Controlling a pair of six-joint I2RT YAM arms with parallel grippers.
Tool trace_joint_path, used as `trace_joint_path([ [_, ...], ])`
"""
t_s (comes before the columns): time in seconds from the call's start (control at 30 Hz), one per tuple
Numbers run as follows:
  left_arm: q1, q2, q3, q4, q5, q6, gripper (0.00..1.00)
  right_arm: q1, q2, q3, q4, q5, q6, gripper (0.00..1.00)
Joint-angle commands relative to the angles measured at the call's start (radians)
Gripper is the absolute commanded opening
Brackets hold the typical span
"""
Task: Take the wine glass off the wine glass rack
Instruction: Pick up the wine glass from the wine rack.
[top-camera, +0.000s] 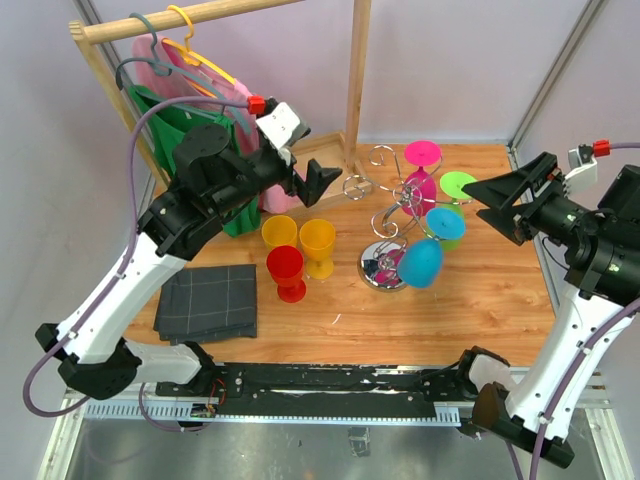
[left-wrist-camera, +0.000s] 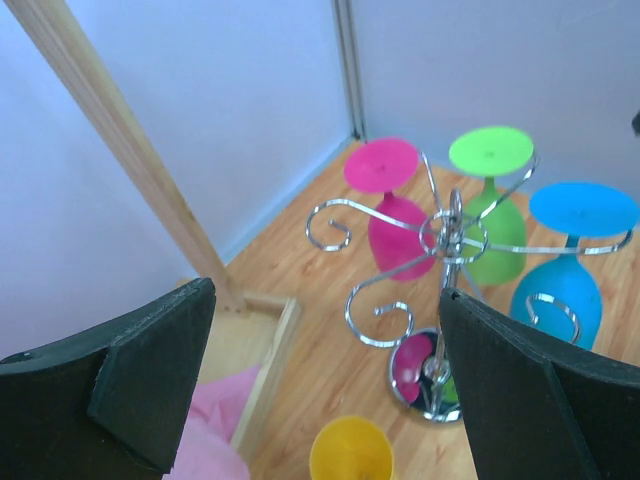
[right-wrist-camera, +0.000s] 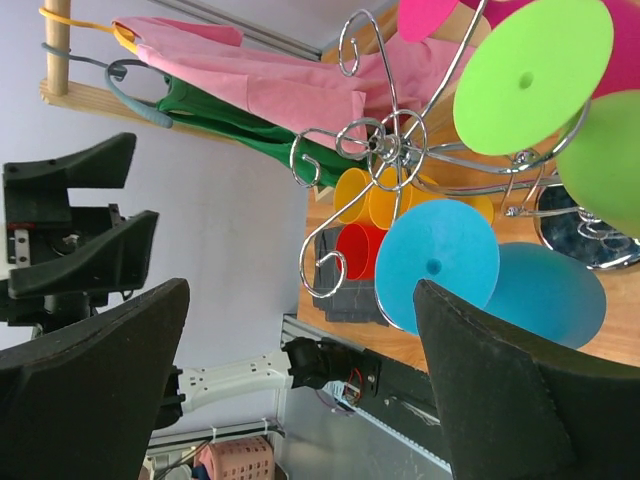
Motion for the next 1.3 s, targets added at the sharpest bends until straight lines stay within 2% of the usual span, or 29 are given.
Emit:
trace_joint_path([
  [0.0, 0.026, 0.065, 0.074, 0.116, 0.065, -0.126, 0.99, -0.022, -0.023, -0.013, -0.085, 0.059, -0.037, 0.96],
  [0.23, 0.181, 0.243, 0.301, 0.023, 0.295, -0.298, 0.99, -0.023, -0.051, -0.029, -0.098, 0.124, -0.033, 0.98],
  [0.37, 0.222, 0.314, 0.393, -0.019, 0.389, -0.341, 0.99, -0.023, -0.059, -0.051, -0.12, 0.126, -0.044, 0.98],
  [0.6, 0.223, 0.333, 0.386, 0.008, 0.473, -0.336, 0.99, -0.023, -0.095, -0.153, -0.129, 0.119, -0.038, 0.94],
  [0.97, 0.222, 0.313, 0.31, 0.058, 0.505, -0.361, 0.99, -0.023, -0.134, -0.316, -0.035, 0.064, 0.014, 0.83],
  [1.17, 0.222, 0.302, 0.291, 0.065, 0.499, -0.362, 0.99, -0.025, -0.129, -0.335, 0.007, 0.047, 0.04, 0.73],
  [1.27, 0.222, 0.299, 0.286, 0.065, 0.497, -0.359, 0.99, -0.026, -0.126, -0.346, 0.03, 0.036, 0.057, 0.64],
])
